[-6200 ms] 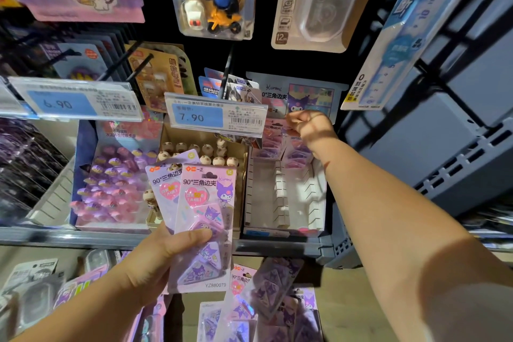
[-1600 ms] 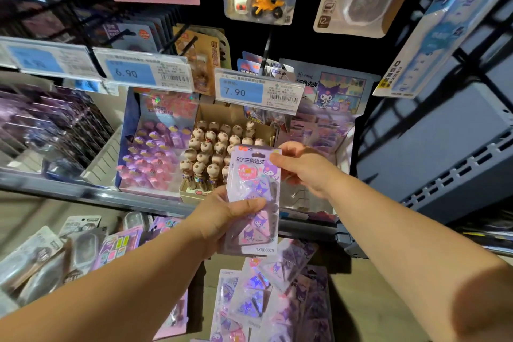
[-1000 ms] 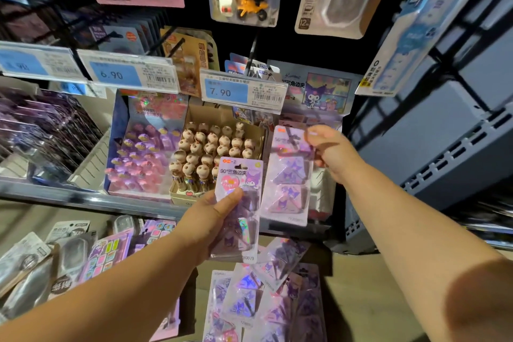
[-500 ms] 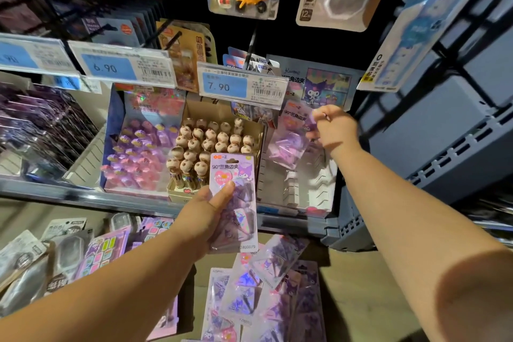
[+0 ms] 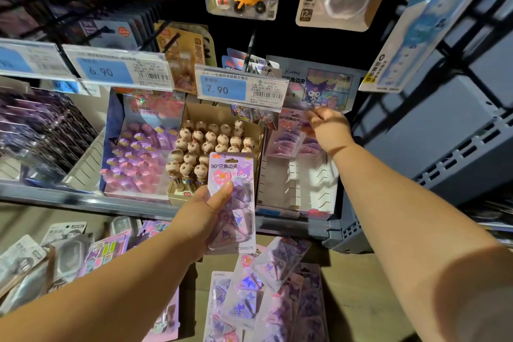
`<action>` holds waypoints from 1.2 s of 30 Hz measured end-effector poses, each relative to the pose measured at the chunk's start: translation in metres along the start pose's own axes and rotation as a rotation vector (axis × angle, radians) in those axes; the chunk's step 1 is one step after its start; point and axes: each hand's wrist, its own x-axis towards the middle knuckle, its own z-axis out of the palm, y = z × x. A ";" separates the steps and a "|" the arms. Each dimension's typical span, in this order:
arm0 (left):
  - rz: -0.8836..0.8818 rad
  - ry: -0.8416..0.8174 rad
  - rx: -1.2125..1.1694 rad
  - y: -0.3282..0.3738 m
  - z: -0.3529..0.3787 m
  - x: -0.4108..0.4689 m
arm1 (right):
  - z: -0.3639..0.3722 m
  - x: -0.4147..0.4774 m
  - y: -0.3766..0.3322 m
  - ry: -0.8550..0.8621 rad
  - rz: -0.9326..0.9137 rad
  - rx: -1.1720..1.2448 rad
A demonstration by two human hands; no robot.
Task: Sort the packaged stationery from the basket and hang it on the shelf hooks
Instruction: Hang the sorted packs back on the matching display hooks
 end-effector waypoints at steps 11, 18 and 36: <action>-0.022 0.013 -0.006 0.001 0.005 0.002 | 0.002 0.004 0.001 0.068 -0.010 -0.075; -0.012 0.008 -0.007 0.000 0.003 0.004 | 0.006 0.007 0.000 0.081 0.005 -0.251; -0.006 -0.066 -0.028 -0.002 0.002 0.009 | 0.016 0.001 0.010 0.021 0.113 -0.189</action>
